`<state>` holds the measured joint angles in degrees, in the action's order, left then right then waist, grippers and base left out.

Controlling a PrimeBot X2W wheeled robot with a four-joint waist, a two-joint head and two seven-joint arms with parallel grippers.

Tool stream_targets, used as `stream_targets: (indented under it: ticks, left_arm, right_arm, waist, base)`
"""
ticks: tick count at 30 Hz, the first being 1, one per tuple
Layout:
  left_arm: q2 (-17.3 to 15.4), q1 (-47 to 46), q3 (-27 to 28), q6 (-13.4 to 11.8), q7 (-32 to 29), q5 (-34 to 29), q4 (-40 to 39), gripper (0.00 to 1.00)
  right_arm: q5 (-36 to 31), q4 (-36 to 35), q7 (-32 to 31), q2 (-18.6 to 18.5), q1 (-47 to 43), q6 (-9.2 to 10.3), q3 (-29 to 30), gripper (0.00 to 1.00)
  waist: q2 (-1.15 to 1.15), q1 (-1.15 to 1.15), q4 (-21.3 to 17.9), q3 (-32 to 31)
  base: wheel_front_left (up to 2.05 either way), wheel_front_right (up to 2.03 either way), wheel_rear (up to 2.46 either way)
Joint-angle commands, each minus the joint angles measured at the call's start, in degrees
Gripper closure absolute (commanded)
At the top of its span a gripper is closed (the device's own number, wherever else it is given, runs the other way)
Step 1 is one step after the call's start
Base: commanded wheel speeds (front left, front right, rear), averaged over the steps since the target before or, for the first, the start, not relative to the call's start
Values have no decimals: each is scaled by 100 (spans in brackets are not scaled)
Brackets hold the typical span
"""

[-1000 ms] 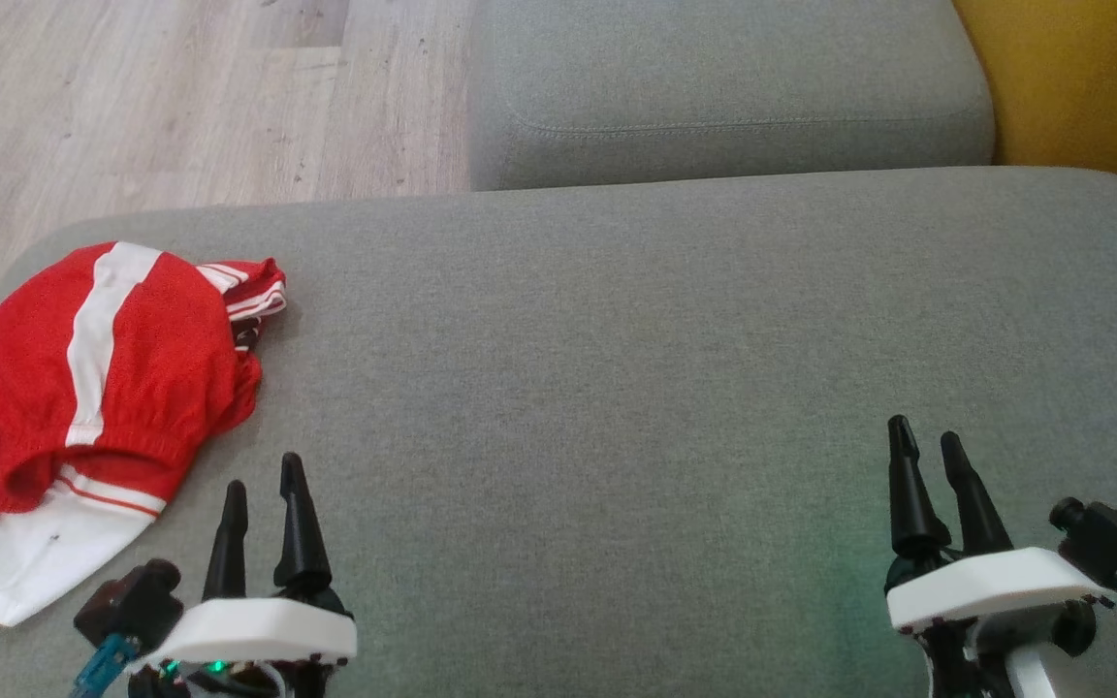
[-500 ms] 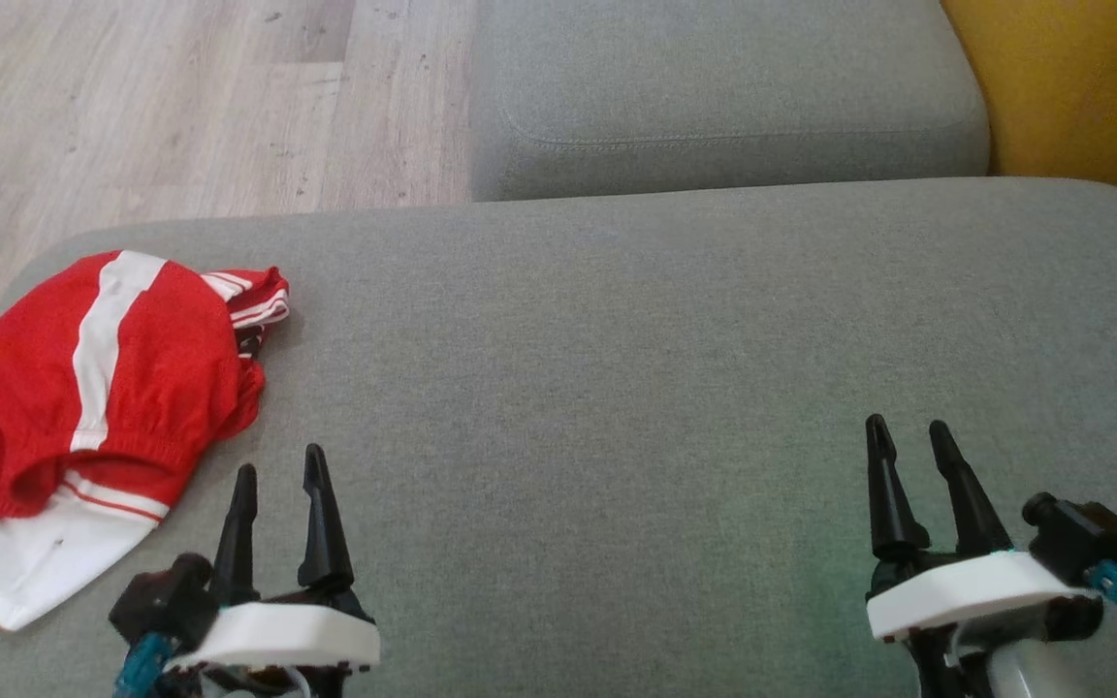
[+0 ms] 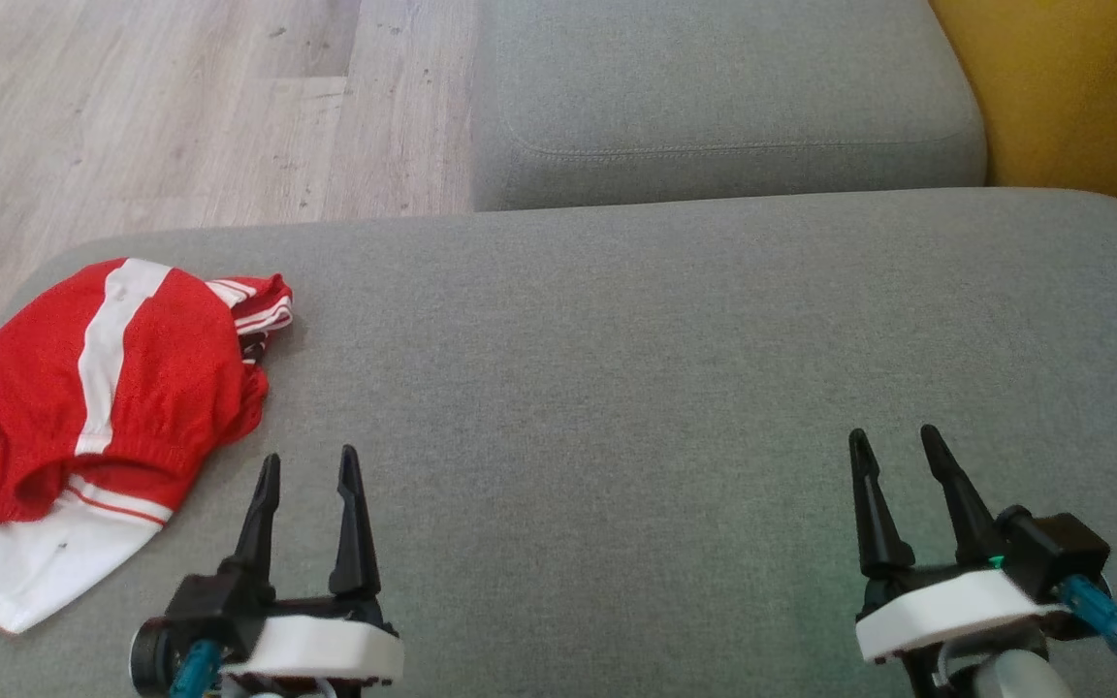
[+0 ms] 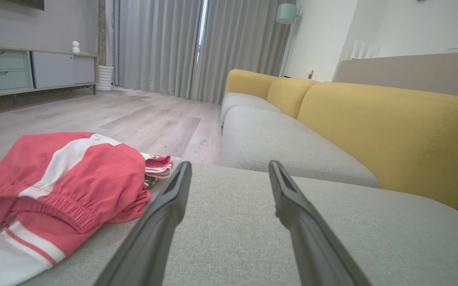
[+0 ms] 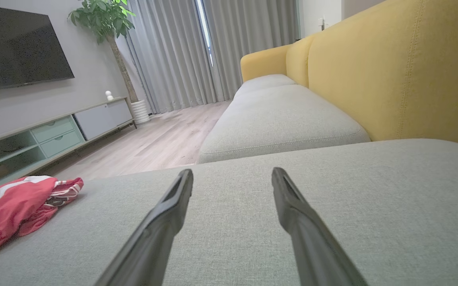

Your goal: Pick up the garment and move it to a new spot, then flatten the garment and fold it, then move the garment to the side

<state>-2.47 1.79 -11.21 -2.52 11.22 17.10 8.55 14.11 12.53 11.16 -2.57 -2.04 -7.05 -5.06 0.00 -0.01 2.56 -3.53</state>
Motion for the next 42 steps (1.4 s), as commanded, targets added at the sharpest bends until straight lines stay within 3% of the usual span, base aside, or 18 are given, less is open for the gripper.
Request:
stream_targets:
  ticks: [1,18,42]
  left_arm:
    - [-36,-128,73,-57,110,-325,-173,0]
    - [-41,-142,7,-398,378,-1089,179,0]
    - [-41,-228,60,-417,378,-880,336,0]
  right_arm:
    - [-323,-182,120,-28,157,-38,-94,0]
    - [-1221,139,384,-31,140,-44,38,0]
    - [-1249,190,384,-31,176,-44,136,0]
  waist:
    - [0,1,-2,-8]
    - [0,1,23,-47]
    - [0,1,42,80]
  base:
    - [0,0,0]
    - [0,0,0]
    - [0,0,0]
